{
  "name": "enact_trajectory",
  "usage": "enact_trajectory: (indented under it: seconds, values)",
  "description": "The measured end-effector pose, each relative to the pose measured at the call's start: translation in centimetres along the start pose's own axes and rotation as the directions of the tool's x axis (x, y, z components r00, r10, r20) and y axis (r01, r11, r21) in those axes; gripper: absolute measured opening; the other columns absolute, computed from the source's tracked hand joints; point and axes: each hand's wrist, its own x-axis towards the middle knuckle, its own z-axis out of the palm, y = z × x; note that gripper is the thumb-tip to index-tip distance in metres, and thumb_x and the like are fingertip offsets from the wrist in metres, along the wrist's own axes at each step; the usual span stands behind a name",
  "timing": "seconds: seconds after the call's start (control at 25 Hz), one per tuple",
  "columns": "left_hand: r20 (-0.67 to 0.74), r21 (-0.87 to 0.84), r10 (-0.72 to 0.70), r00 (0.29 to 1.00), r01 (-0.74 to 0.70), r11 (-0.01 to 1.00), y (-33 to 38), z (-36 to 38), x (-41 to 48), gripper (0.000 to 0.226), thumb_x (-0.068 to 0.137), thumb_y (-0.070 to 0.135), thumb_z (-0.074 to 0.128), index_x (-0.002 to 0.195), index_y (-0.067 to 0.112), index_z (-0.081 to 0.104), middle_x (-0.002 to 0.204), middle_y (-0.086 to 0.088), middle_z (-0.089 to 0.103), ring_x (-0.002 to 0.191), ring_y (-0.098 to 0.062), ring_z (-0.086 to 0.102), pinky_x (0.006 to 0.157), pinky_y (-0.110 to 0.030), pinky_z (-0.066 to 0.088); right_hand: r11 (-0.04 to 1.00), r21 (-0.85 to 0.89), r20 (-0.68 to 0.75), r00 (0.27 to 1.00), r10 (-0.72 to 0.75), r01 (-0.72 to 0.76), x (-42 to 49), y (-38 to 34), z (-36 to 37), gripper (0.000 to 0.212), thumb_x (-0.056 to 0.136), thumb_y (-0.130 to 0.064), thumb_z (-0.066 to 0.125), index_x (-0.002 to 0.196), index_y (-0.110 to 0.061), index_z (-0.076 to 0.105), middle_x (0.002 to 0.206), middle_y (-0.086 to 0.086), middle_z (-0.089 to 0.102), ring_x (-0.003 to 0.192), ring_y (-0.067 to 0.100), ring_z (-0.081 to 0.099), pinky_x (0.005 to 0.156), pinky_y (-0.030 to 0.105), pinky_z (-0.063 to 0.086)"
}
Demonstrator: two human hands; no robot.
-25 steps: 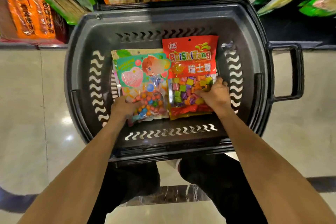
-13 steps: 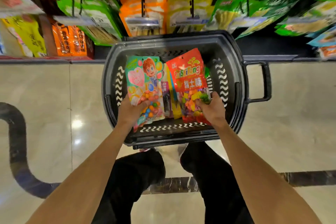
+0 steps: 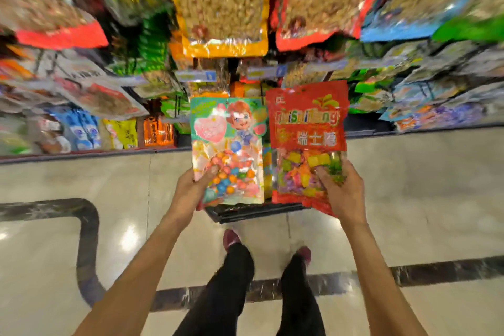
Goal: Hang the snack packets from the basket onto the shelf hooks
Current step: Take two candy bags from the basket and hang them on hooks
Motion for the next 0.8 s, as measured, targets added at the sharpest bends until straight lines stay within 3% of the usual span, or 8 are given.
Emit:
enact_trajectory:
  seconds: [0.16, 0.32, 0.4, 0.52, 0.72, 0.8]
  values:
    - [0.037, -0.002, 0.117, 0.992, -0.117, 0.993, 6.0, 1.8, -7.7, 0.031, 0.093, 0.039, 0.061, 0.101, 0.009, 0.068, 0.086, 0.002, 0.074, 0.076, -0.014, 0.07, 0.06, -0.026, 0.054, 0.984, 0.167, -0.041, 0.998, -0.057, 0.063, -5.2, -5.1, -8.2, 0.016, 0.086, -0.015, 0.074, 0.095, -0.026, 0.066, 0.082, -0.015, 0.07, 0.066, -0.008, 0.066, 0.06, 0.014, 0.052]
    - [0.087, -0.092, 0.221, 0.971, -0.213, 0.973, 8.8, 5.8, -14.7, 0.034, 0.089, 0.037, 0.06, 0.112, 0.013, 0.066, 0.106, -0.004, 0.074, 0.091, -0.022, 0.072, 0.068, -0.034, 0.058, 0.962, 0.25, -0.042, 0.994, -0.098, 0.106, -9.7, -6.0, -17.1, 0.016, 0.088, -0.012, 0.071, 0.103, -0.017, 0.068, 0.086, -0.01, 0.072, 0.068, -0.005, 0.068, 0.057, 0.01, 0.05]
    - [0.121, -0.082, 0.272, 0.955, -0.264, 0.961, 9.7, 9.0, -17.9, 0.039, 0.085, 0.041, 0.063, 0.11, 0.012, 0.068, 0.105, -0.007, 0.074, 0.09, -0.02, 0.072, 0.069, -0.032, 0.057, 0.957, 0.264, -0.086, 0.991, -0.104, 0.123, -11.7, -5.2, -21.9, 0.012, 0.087, -0.014, 0.071, 0.097, -0.019, 0.069, 0.084, -0.009, 0.073, 0.074, 0.002, 0.071, 0.062, 0.017, 0.054]
    - [0.18, -0.076, 0.321, 0.93, -0.312, 0.947, 10.2, 14.2, -21.7, 0.039, 0.082, 0.046, 0.068, 0.104, 0.014, 0.072, 0.105, -0.007, 0.074, 0.097, -0.023, 0.07, 0.084, -0.038, 0.055, 0.947, 0.3, -0.151, 0.986, -0.072, 0.115, -14.1, -3.3, -28.8, 0.014, 0.085, -0.018, 0.074, 0.098, -0.016, 0.071, 0.091, 0.005, 0.076, 0.086, 0.026, 0.073, 0.075, 0.04, 0.059]
    - [0.333, -0.039, 0.382, 0.862, -0.392, 0.919, 10.2, 22.9, -26.3, 0.024, 0.094, 0.029, 0.059, 0.101, 0.007, 0.067, 0.092, -0.001, 0.074, 0.082, -0.013, 0.071, 0.069, -0.025, 0.053, 0.901, 0.415, -0.205, 0.978, -0.042, 0.125, -17.4, -0.1, -37.6, 0.017, 0.085, -0.018, 0.071, 0.102, -0.017, 0.069, 0.094, 0.01, 0.076, 0.084, 0.032, 0.073, 0.073, 0.042, 0.06]
    - [0.368, -0.052, 0.386, 0.846, -0.396, 0.917, 9.7, 25.8, -27.1, 0.027, 0.093, 0.032, 0.062, 0.098, 0.006, 0.064, 0.088, -0.004, 0.072, 0.078, -0.017, 0.07, 0.068, -0.029, 0.054, 0.89, 0.432, -0.231, 0.972, -0.048, 0.147, -18.4, 1.1, -40.0, 0.015, 0.086, -0.019, 0.071, 0.101, -0.02, 0.069, 0.094, 0.008, 0.076, 0.083, 0.029, 0.074, 0.072, 0.04, 0.061]
